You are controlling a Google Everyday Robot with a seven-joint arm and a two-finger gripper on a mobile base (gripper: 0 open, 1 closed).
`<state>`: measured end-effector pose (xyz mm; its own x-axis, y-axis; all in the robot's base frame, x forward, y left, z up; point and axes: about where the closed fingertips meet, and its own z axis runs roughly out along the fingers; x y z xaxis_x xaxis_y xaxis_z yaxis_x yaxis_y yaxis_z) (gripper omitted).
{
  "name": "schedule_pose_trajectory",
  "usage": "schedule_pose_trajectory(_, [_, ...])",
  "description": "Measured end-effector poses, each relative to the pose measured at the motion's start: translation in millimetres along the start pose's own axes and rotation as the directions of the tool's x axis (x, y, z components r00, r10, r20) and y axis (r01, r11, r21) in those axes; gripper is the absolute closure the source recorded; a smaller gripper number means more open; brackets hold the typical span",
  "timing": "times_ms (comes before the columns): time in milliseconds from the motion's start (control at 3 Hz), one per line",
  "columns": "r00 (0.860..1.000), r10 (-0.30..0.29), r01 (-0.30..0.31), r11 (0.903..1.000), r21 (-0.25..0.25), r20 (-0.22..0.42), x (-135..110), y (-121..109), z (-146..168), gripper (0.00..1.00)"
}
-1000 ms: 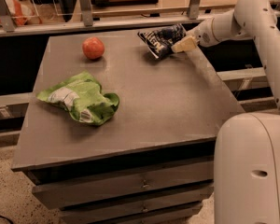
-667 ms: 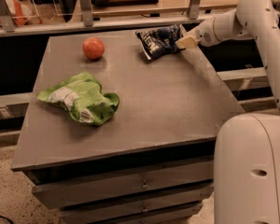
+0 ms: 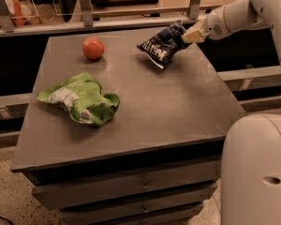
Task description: Move blue chip bag near green rice chip bag
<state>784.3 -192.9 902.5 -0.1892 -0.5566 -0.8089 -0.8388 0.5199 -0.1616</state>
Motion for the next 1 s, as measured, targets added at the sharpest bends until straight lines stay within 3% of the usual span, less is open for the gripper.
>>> schedule_pose_trajectory(333, [0.999,-0.025,0.025,0.9993,-0.028,-0.019,-10,18,-18,1.0])
schedule_pose_trajectory(667, [0.997,-0.074,0.07,0.994,-0.084,-0.036,-16,47,-13,1.0])
schedule_pose_trajectory(1000, [0.995,-0.094,0.09,0.9905,-0.104,-0.033,-21,74,-4,1.0])
